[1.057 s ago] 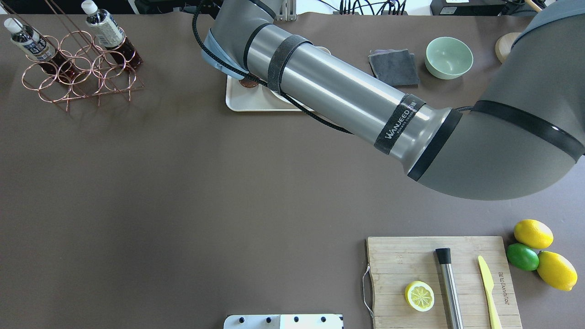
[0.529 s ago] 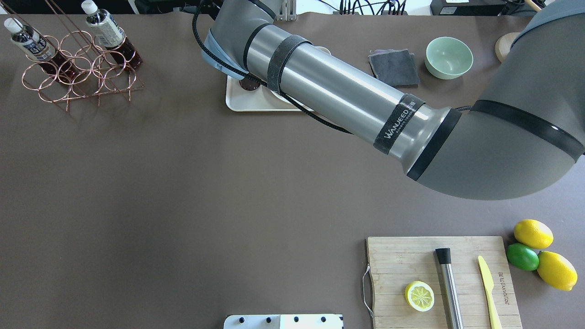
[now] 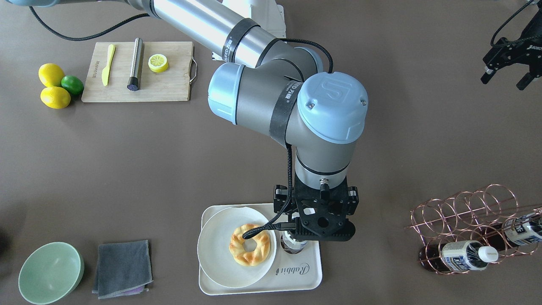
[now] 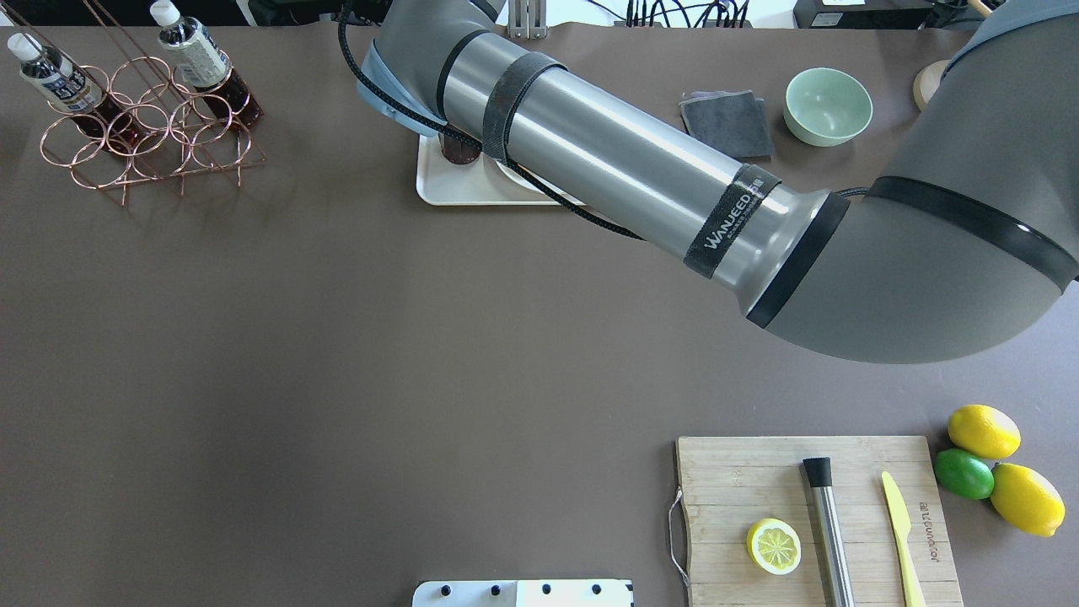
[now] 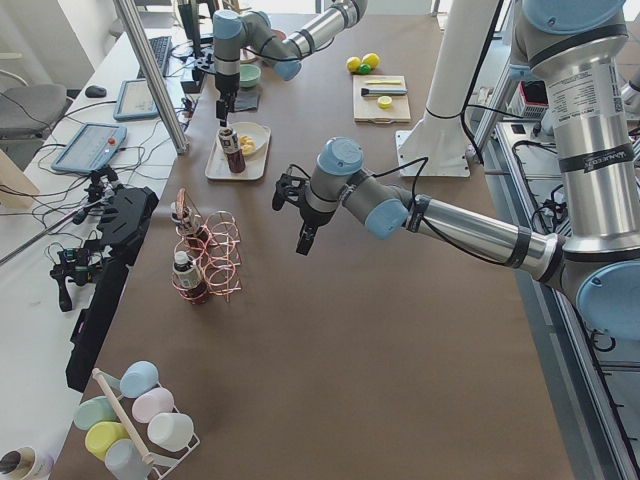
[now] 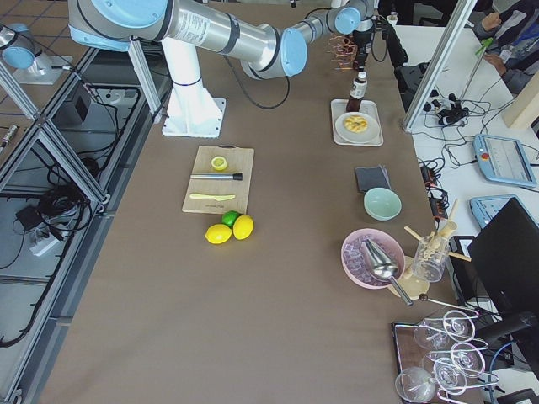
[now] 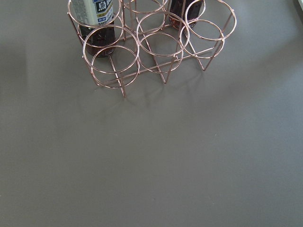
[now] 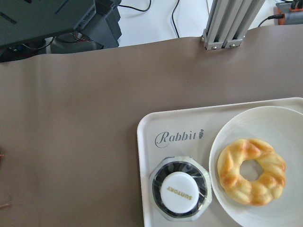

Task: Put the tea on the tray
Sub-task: 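Carry the bottle with the right gripper and lower it onto the white tray, then open the right gripper and withdraw it from the tray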

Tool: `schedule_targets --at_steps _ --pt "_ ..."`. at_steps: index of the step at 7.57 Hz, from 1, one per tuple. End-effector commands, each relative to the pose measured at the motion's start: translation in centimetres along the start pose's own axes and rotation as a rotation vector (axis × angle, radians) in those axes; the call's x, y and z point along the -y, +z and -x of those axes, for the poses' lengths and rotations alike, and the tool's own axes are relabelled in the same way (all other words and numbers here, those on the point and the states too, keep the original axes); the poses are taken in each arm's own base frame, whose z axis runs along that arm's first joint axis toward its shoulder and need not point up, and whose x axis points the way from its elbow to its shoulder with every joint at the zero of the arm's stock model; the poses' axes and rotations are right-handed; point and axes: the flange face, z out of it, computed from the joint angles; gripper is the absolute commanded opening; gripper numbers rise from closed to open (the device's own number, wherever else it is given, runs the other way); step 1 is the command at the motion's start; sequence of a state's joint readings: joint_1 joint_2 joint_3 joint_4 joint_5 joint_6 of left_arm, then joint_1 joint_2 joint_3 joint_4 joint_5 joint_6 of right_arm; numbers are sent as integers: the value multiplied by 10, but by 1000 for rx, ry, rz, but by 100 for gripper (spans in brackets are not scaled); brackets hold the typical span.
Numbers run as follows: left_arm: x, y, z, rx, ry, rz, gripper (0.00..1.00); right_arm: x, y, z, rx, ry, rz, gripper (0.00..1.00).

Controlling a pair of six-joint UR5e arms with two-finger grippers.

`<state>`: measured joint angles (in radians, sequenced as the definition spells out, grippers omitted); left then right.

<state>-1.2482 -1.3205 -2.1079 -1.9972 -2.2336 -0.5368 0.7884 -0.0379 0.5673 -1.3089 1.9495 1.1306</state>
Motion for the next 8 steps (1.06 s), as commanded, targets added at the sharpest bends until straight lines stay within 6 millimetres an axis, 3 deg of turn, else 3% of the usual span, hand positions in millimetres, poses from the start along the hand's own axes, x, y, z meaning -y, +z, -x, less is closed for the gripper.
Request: schedule_targets --at_steps 1,2,3,5,6,7,8 --pt "0 -3 8 3 12 3 97 3 -44 -20 23 -62 69 99" --pt "3 -1 17 -23 21 29 97 -2 -46 -84 23 -133 56 99" --pt "5 -6 35 0 19 34 97 11 -54 -144 50 -159 85 100" --pt "18 -20 53 51 7 78 97 19 -45 -255 59 -186 95 100" --pt "16 -26 62 67 17 98 97 22 -52 -308 79 -213 106 100" --pt "13 -39 70 79 23 99 97 0 -73 -383 121 -193 99 100" --pt "8 -50 81 92 30 99 97 -38 -86 -468 132 -237 94 100"
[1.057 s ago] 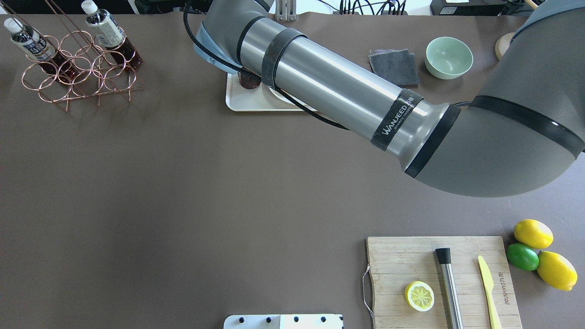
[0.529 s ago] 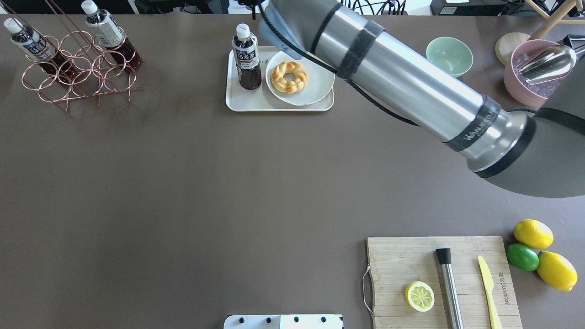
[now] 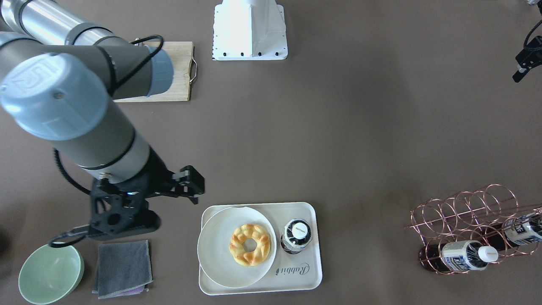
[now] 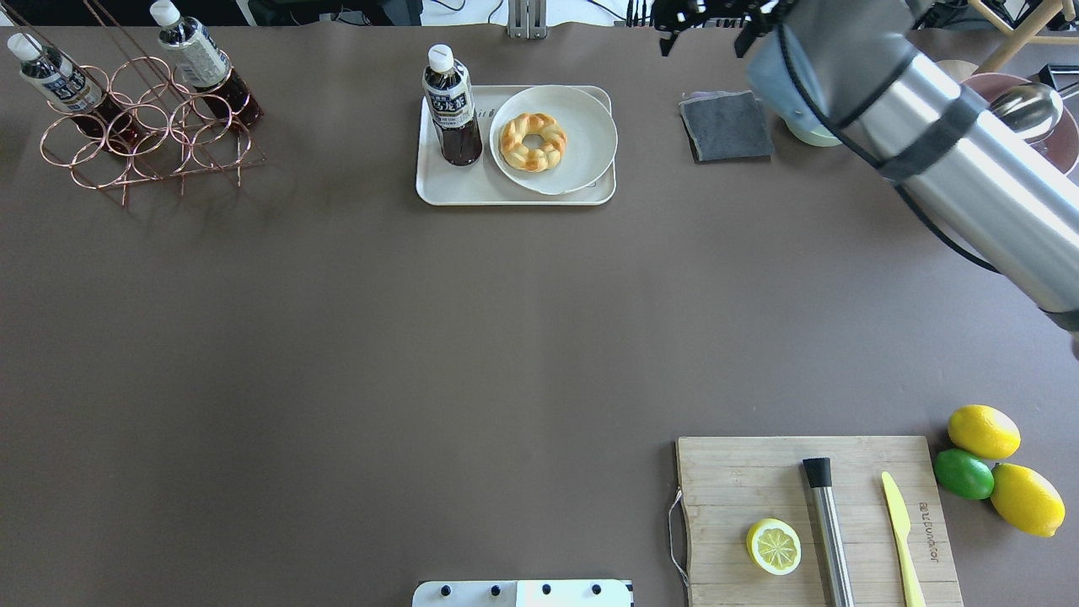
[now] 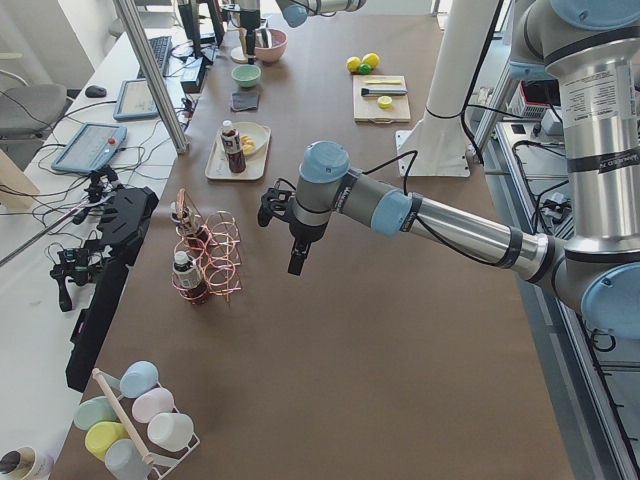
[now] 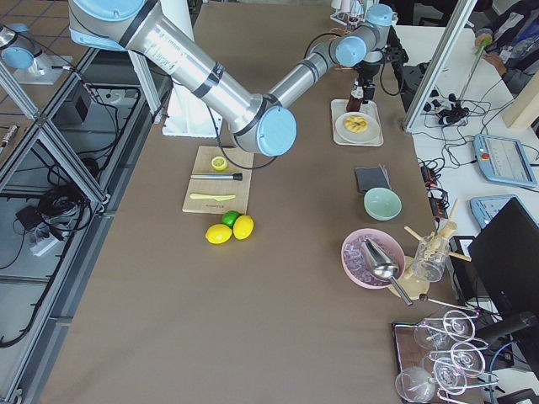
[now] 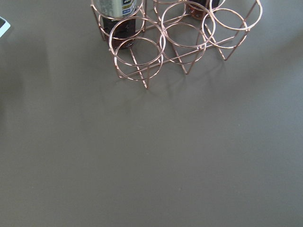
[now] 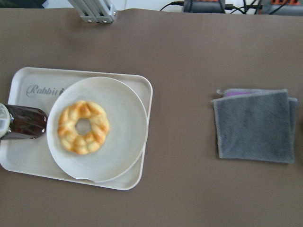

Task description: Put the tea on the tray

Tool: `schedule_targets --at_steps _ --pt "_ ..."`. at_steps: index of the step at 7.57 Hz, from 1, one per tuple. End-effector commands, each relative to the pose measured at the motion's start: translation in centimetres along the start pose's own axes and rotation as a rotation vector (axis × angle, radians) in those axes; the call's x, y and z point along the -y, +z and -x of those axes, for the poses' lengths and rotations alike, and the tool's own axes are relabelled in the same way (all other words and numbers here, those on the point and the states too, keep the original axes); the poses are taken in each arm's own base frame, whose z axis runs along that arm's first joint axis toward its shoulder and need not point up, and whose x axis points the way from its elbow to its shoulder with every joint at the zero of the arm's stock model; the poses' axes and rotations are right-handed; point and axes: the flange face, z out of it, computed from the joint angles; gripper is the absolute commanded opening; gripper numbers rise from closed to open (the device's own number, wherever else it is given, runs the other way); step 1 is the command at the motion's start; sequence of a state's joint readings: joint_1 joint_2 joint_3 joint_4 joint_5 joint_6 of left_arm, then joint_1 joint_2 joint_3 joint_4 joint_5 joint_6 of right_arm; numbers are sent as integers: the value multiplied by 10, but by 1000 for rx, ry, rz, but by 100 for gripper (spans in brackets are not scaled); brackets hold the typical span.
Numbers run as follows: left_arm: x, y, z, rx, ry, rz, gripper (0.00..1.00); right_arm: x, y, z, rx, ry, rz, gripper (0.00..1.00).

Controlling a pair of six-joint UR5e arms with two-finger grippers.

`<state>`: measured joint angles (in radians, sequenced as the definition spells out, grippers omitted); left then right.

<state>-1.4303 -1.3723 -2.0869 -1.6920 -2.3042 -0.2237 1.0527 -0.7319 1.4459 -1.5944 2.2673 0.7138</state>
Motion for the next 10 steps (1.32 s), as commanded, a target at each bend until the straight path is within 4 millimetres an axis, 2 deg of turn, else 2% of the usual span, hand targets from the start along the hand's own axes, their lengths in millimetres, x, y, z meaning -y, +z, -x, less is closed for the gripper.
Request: schedule_targets --at_steps 1,2,3,5,7,8,9,10 --pt "-18 -15 34 32 34 19 97 -106 -54 -184 28 -60 -17 100" --pt "-27 -19 47 41 61 19 97 -143 -62 -236 -1 -59 -2 100" --pt "-35 -17 61 48 67 27 97 -177 -79 -292 -36 -113 0 100" --pt "-57 -19 81 57 94 37 97 -205 -89 -385 -147 -207 59 100" --pt "-71 -12 95 61 119 57 97 -236 -107 -474 -195 -259 108 100" --pt "-85 -8 101 56 100 68 97 -257 -121 -508 -199 -257 99 100" --pt "-90 -2 107 54 77 86 98 -280 -126 -530 -196 -211 97 100" --pt "-95 11 119 51 63 110 98 -291 -125 -543 -192 -180 101 100"
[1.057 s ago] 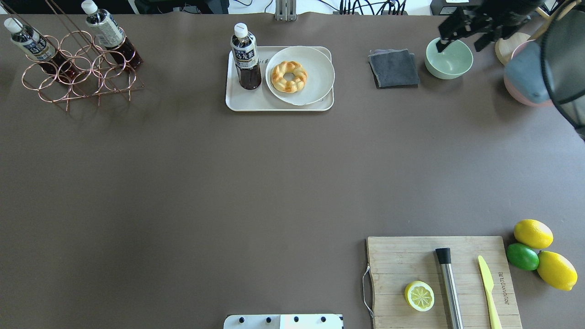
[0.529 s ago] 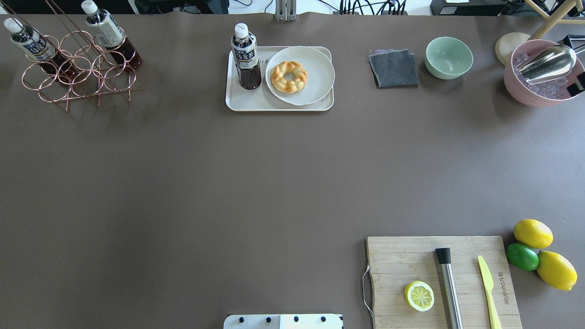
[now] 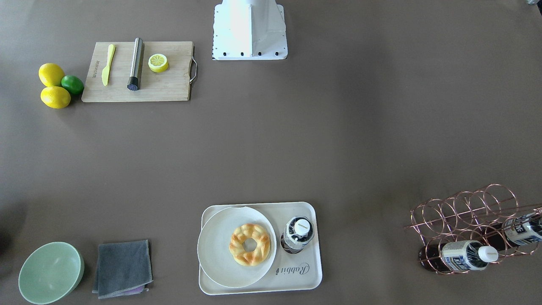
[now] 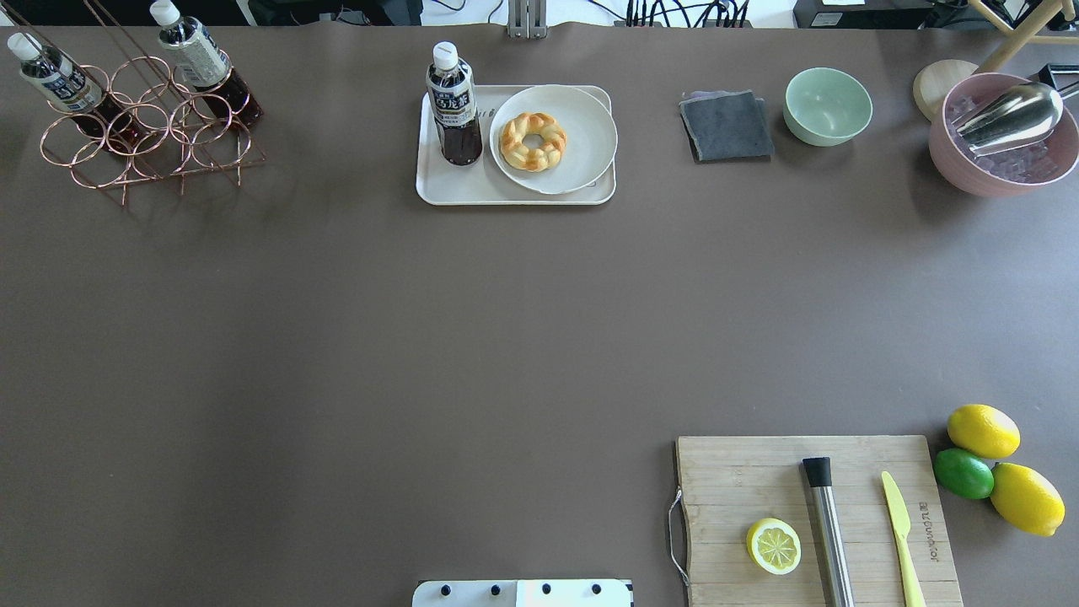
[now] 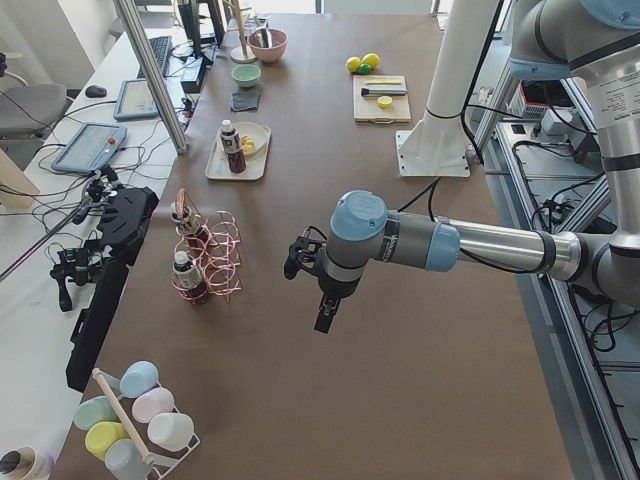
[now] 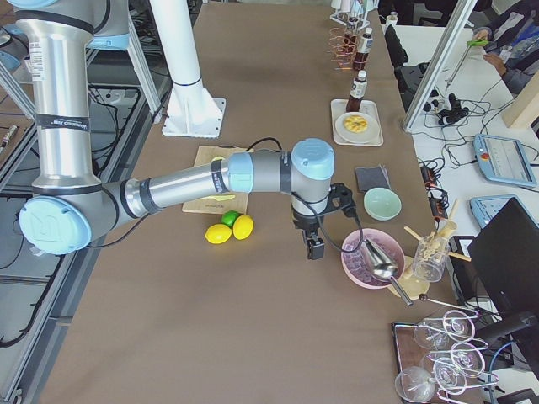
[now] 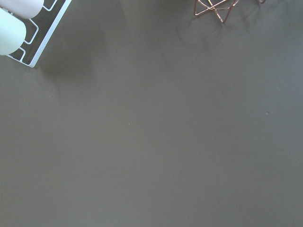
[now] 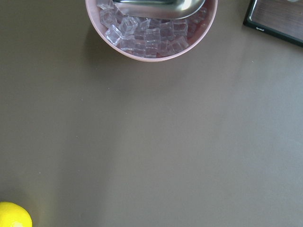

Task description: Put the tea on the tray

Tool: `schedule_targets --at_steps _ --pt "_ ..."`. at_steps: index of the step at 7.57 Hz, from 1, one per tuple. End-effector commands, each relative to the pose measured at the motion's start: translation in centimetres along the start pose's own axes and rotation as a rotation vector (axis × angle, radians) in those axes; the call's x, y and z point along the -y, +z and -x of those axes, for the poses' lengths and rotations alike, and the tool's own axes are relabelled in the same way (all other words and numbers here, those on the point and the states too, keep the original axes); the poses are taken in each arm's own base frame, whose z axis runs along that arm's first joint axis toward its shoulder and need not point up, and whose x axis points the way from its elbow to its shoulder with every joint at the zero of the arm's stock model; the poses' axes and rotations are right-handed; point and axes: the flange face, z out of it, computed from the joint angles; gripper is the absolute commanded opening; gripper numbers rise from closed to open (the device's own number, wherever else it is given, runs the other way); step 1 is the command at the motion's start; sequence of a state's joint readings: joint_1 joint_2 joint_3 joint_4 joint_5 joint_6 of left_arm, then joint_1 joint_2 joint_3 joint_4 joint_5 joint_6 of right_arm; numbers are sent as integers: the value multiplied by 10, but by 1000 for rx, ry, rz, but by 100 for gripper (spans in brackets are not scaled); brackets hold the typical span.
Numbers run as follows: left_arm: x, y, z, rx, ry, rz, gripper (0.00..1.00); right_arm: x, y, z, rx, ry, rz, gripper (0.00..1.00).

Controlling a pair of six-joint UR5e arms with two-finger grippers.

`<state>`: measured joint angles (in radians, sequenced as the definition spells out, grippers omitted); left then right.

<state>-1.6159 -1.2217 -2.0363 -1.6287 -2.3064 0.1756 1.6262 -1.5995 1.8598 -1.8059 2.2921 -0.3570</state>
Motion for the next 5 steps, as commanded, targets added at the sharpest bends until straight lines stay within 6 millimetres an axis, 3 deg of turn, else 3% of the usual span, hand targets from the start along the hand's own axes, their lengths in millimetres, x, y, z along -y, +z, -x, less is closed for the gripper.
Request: schedule_targets --at_steps 1,3,5 --pt "-11 16 13 -3 -29 32 98 -46 -5 -38 7 85 -14 100" --pt "-5 8 8 6 -13 15 98 -63 6 -46 17 112 2 100" --pt "-8 21 17 2 -27 37 98 -57 3 -45 18 103 -2 100"
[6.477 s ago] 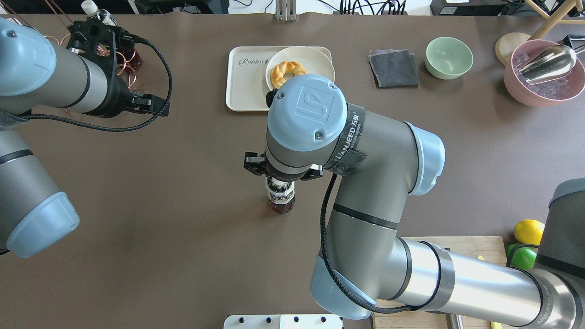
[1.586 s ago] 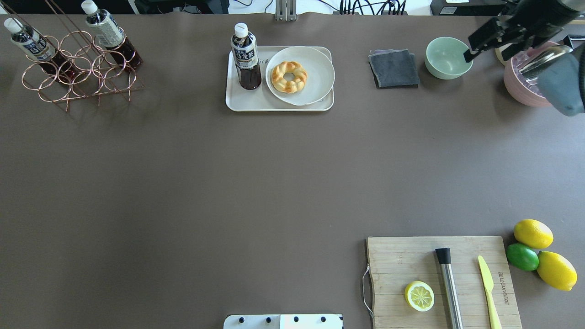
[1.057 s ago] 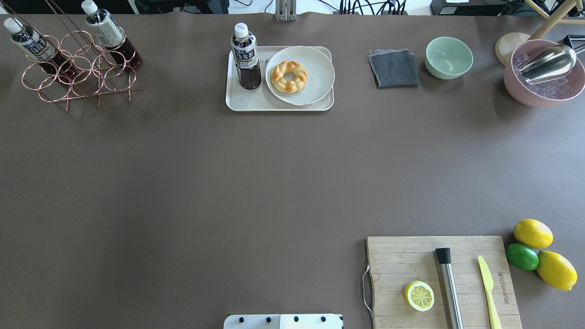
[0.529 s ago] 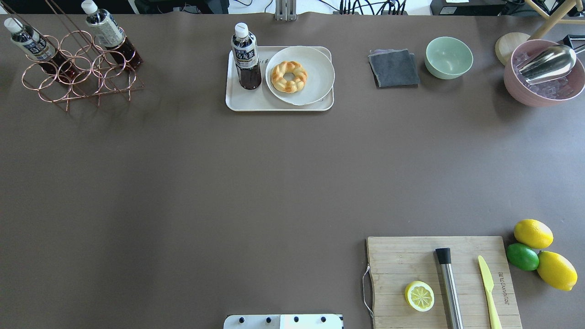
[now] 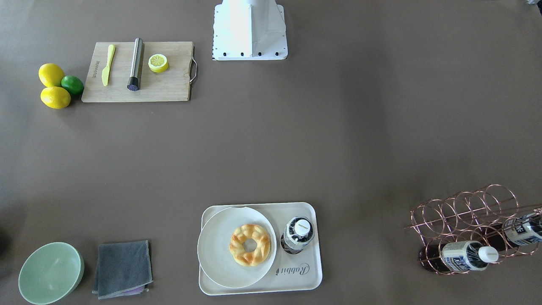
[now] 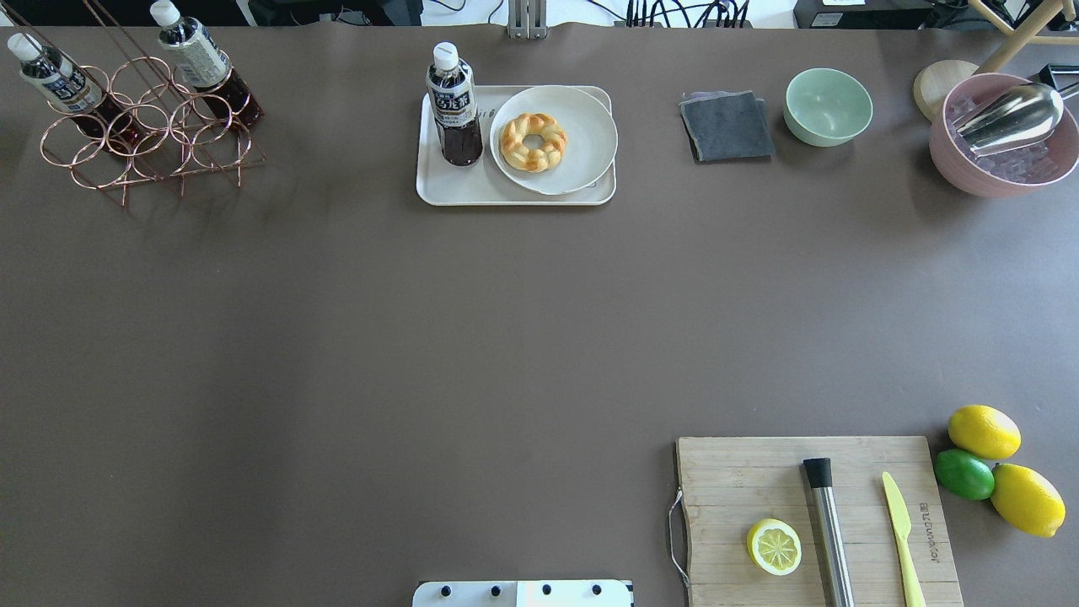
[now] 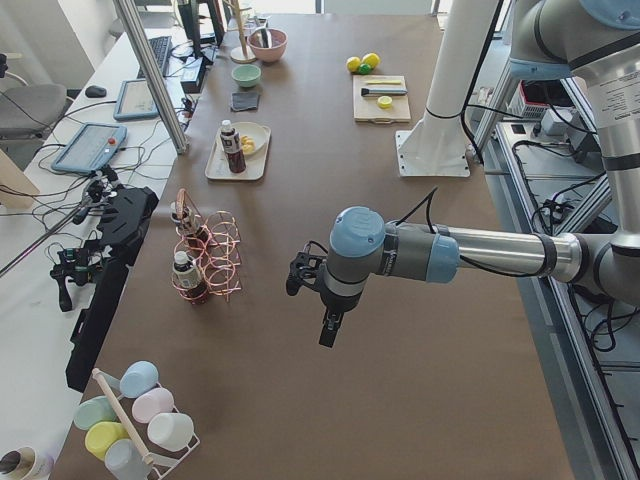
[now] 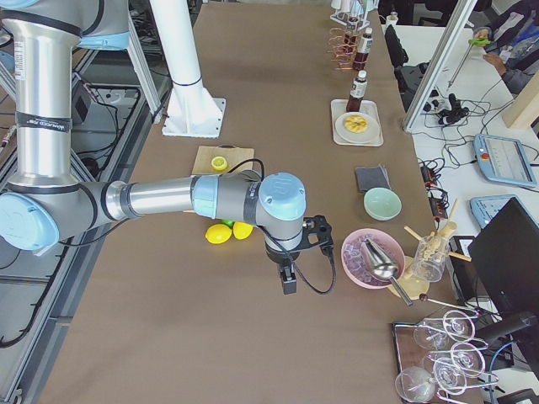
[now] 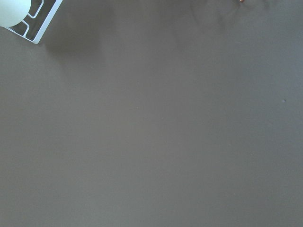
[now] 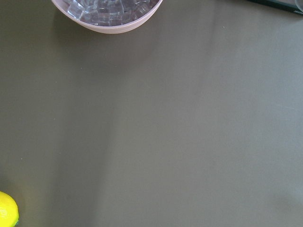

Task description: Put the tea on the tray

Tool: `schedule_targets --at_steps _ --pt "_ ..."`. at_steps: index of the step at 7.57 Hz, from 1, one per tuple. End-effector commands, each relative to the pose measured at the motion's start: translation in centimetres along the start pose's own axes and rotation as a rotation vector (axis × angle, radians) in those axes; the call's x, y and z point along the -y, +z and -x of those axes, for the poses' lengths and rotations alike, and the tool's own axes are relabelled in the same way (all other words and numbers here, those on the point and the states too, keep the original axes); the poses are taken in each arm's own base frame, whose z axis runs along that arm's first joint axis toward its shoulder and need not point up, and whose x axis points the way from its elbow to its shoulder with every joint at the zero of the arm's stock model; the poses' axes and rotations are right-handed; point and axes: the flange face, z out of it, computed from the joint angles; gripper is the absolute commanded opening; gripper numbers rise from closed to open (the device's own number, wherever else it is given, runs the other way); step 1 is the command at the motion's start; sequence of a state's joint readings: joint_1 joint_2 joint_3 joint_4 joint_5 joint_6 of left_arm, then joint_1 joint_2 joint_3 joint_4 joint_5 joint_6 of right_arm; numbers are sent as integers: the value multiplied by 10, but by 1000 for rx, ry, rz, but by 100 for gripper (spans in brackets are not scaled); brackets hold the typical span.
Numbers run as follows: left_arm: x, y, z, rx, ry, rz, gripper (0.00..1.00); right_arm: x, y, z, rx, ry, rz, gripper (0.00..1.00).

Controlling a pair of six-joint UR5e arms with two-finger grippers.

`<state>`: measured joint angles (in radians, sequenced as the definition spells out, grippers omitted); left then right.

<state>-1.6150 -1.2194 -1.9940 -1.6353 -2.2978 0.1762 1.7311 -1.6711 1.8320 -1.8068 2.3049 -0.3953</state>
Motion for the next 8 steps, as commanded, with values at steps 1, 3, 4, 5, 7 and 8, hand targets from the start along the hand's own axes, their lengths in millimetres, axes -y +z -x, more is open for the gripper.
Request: schedule_targets --at_steps 1,3,4,5,7,8 --pt "1 6 4 1 7 -1 98 3 -1 2 7 -7 -5 100" --pt "1 7 4 1 10 -1 98 1 4 7 15 -14 5 100" --pt "2 7 3 1 19 -4 98 0 5 7 17 -13 6 100" --pt "3 7 3 12 28 -13 98 4 4 9 19 -18 4 100" --pt "5 6 2 11 26 -14 98 8 3 10 20 -22 2 100" --pt "9 4 1 13 32 -22 98 8 3 11 24 -23 -1 100"
